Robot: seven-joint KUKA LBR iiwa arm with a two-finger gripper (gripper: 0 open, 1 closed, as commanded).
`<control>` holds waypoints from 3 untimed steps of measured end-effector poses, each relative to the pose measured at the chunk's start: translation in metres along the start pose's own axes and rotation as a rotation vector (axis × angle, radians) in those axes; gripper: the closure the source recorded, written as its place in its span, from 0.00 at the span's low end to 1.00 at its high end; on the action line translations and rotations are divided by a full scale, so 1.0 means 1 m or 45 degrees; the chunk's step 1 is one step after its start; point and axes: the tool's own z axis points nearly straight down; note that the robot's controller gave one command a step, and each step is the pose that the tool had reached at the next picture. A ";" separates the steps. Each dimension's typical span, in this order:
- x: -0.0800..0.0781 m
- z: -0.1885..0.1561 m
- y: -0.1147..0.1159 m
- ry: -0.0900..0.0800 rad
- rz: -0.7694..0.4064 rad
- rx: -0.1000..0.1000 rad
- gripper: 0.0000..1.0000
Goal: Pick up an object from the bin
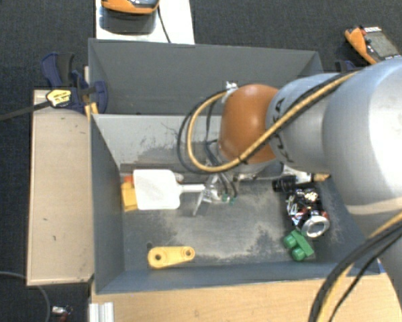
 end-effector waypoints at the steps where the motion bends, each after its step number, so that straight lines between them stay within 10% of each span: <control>1: 0.005 0.001 -0.011 0.012 -0.034 0.004 1.00; 3: 0.007 -0.040 -0.012 0.020 -0.032 0.008 1.00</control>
Offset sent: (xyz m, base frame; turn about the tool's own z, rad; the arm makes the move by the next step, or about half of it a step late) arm 0.0000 0.0000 0.0000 0.0000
